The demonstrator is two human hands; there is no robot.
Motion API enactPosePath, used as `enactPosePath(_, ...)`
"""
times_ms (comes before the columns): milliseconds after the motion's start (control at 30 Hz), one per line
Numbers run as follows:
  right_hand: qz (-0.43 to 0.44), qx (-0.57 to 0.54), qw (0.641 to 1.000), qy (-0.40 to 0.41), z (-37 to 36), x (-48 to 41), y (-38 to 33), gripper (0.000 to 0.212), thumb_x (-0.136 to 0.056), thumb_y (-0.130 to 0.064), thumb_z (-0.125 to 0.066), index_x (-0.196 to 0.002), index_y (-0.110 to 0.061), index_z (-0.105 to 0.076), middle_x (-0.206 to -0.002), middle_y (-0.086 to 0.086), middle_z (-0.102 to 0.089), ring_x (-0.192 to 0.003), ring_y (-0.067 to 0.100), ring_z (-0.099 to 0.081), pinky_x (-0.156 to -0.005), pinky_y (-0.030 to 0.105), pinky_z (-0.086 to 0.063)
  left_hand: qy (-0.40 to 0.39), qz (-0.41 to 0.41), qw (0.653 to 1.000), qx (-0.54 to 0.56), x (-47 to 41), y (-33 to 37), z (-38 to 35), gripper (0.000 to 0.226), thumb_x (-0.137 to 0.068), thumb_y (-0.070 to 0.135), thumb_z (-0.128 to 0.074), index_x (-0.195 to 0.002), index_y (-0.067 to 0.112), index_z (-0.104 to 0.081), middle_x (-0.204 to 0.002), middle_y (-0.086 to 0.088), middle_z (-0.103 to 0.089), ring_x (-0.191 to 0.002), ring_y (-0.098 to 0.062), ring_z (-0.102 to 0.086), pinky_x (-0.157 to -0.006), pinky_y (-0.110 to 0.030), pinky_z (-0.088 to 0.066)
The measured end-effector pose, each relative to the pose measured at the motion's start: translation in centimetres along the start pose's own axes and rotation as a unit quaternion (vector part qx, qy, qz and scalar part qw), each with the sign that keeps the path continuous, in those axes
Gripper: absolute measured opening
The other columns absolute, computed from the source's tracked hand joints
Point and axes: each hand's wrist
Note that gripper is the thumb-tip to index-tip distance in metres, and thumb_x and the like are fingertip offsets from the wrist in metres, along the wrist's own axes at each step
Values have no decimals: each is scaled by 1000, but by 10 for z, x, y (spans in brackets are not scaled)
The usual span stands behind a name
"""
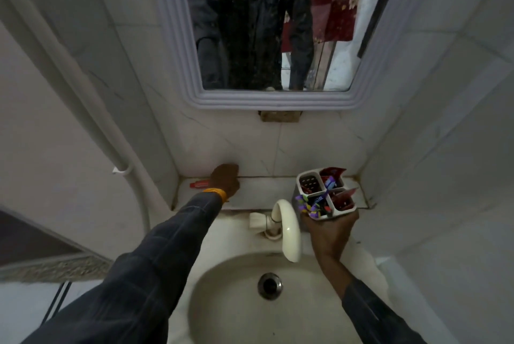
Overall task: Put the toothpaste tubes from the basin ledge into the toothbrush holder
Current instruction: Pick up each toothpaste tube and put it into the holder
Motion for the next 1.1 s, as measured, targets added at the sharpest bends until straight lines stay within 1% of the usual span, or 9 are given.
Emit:
enactPosePath(167,10,-1,1000,-4,0,0,1,115,-54,-3,-105,-148,-8,-39,-144,4,-61,-129,25,-67,-110,42,-56,-1,9,996,-87,1,-16,-17,29,-98,16,-49,-124,7,-60,-134,-19,-56,-126,-36,-50,-105,-40,-41)
enactPosePath(333,13,13,1000,-5,1,-1,2,115,-55,-10,-107,-148,-10,-39,-145,6,-62,-129,27,-68,-109,48,-59,-2,-15,992,-122,2,-8,-7,31,-98,30,-53,-120,11,-64,-129,-14,-62,-120,-32,-56,-99,-39,-47)
enactPosePath(467,5,2,1000,-6,1,-1,-2,115,-53,-16,-107,-147,-9,-41,-143,5,-63,-127,26,-68,-107,52,-60,26,-78,995,-56,11,21,34,30,-88,24,-67,-112,4,-65,-116,-18,-66,-108,-35,-62,-91,-37,-48)
enactPosePath(567,-1,1,1000,-1,0,-1,-5,119,-47,-40,-104,-145,-13,-42,-144,6,-64,-128,26,-69,-106,55,-60,81,-137,987,37,19,53,72,23,-83,20,-74,-101,6,-68,-100,-14,-72,-93,-28,-69,-84,-34,-55)
enactPosePath(667,-11,-5,1000,0,-1,-2,-4,121,-44,-50,-105,-144,-17,-44,-142,6,-66,-128,25,-70,-105,54,-61,114,-198,965,127,29,87,98,21,-80,13,-77,-99,8,-70,-93,-5,-75,-77,-17,-72,-79,-28,-58)
enactPosePath(800,-15,-3,1000,-5,-3,-8,4,124,-44,-59,-106,-146,-18,-48,-140,4,-69,-127,24,-71,-103,53,-62,146,-263,925,230,33,126,104,25,-74,12,-81,-96,6,-71,-96,-1,-70,-81,-9,-66,-71,-16,-58)
enactPosePath(867,-13,1,1000,-3,-3,-9,7,122,-44,-60,-106,-145,-19,-50,-139,3,-70,-126,23,-72,-102,52,-63,119,-262,931,223,29,135,93,24,-73,17,-83,-91,7,-72,-93,-3,-71,-81,-12,-67,-71,-23,-60)
enactPosePath(933,-18,0,1000,3,-3,-8,3,121,-44,-52,-107,-144,-20,-49,-139,4,-70,-126,23,-72,-103,53,-62,90,-250,943,201,26,141,77,23,-70,20,-84,-88,10,-73,-88,-3,-73,-78,-13,-69,-72,-31,-61)
enactPosePath(1100,-13,6,1000,14,-3,-6,1,120,-44,-45,-106,-144,-18,-46,-141,6,-67,-128,25,-70,-104,54,-61,54,-251,957,133,24,148,41,28,-72,25,-84,-92,12,-73,-95,-4,-75,-79,-17,-70,-74,-30,-59)
Point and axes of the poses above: each hand's wrist, its own x-axis away from the middle knuckle, its own z-axis out of the back of the hand, y = z × x
